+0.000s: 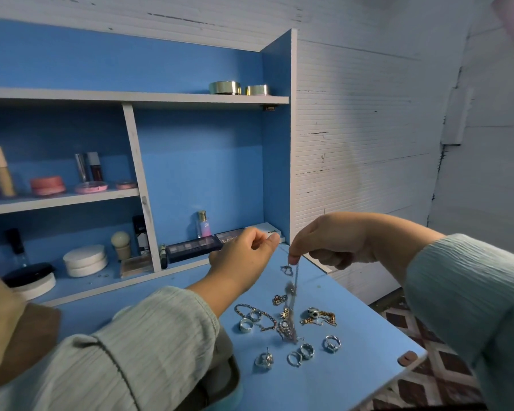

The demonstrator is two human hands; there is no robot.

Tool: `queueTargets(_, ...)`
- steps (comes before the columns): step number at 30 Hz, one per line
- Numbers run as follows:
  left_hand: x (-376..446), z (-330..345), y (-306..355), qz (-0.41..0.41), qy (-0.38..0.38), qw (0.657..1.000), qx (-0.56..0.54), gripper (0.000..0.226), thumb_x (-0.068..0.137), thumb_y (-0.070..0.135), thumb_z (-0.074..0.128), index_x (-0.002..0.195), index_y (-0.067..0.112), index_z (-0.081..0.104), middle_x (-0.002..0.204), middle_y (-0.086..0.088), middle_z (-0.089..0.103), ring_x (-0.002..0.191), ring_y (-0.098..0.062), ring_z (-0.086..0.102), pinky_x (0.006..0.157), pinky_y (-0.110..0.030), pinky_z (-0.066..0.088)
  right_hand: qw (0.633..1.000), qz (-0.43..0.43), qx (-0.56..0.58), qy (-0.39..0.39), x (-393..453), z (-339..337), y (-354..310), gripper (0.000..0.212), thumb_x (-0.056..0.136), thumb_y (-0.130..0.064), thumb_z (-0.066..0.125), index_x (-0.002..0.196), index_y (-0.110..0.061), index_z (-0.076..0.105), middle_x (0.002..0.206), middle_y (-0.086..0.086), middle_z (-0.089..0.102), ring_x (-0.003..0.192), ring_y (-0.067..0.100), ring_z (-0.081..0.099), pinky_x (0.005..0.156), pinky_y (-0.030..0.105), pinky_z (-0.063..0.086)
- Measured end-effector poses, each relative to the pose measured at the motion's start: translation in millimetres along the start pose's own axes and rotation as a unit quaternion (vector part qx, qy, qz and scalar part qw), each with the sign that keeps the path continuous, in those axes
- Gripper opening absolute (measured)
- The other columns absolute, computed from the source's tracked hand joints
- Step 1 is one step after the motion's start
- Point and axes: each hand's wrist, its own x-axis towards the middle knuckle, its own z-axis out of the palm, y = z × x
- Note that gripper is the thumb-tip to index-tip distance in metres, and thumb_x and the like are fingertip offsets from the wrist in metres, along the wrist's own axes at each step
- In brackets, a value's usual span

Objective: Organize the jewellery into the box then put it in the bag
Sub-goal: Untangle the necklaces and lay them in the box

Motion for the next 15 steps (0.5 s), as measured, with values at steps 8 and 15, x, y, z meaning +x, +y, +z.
queueTargets(8, 2.7, -4.4, 3.4, 0.025, -0.088, 0.989, -0.116, 0.041, 0.091, 0.054, 0.04, 0.069, 0.024, 0.055, 0.049, 0.011, 0.05, 0.058, -0.008, 0.046, 0.064, -0.026, 0.039, 0.998, -0.021, -0.011, -0.066, -2.1, -8.1, 5.9, 0.025, 0.092, -0.022, 0.051, 0.073, -0.015, 0.066, 0.045, -0.004, 0.026, 0.046, 0.012, 0.02, 0.05, 0.026, 0.017)
queueTargets(15, 10.1, -4.9, 5.9, 0.029, -0.042, 0.997, -0.057, 0.053, 0.094, 0.057, 0.029, 0.062, 0.024, 0.055, 0.047, 0.011, 0.056, 0.065, -0.01, 0.054, 0.093, -0.039, 0.042, 0.99, 0.034, -0.115, -0.075, -1.4, -9.7, 4.1, 0.04, 0.095, -0.037, 0.044, 0.082, -0.015, 0.075, 0.045, -0.003, 0.022, 0.046, 0.014, 0.018, 0.051, 0.025, 0.018)
